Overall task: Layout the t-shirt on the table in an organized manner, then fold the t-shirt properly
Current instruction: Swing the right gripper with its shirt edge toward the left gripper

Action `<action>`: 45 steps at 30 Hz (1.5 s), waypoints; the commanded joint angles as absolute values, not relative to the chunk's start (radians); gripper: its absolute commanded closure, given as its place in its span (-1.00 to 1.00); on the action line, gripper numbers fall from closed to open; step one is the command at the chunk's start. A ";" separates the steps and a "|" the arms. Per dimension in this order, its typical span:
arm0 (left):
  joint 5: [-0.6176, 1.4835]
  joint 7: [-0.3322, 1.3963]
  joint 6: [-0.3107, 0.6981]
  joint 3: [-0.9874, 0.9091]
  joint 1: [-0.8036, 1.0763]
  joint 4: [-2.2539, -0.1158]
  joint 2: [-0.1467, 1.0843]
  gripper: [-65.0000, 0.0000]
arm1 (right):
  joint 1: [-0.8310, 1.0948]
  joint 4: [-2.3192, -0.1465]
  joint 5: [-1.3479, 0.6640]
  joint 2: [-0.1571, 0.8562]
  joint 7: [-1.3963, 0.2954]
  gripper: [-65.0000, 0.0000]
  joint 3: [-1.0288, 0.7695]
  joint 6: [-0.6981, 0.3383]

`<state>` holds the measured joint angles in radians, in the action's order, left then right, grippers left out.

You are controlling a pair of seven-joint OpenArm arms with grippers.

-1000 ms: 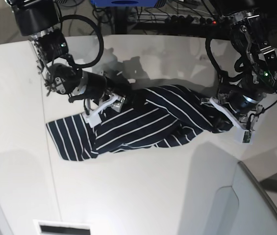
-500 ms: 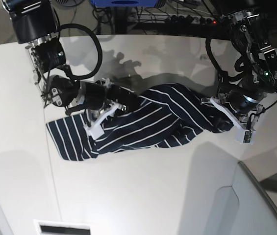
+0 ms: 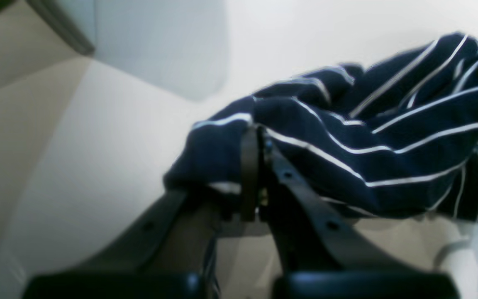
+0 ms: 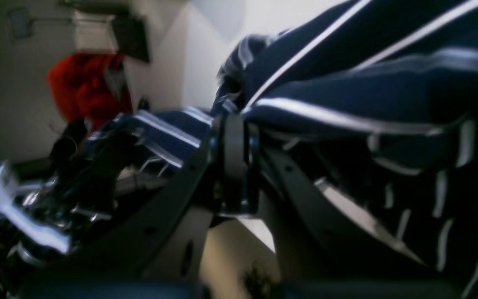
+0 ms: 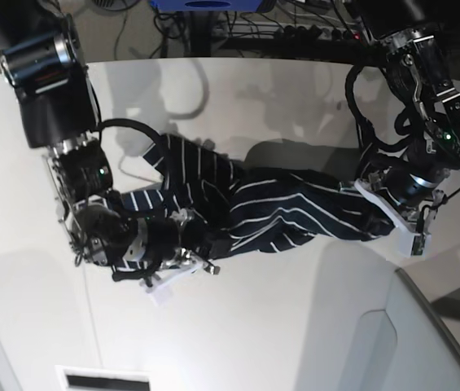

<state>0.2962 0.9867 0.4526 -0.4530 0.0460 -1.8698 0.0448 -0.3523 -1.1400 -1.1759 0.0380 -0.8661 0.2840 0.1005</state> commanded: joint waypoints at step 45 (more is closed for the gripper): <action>-0.226 0.509 0.280 -0.334 0.079 -1.376 0.045 1.00 | -0.742 -1.040 -1.187 -0.012 -0.490 1.00 1.066 0.019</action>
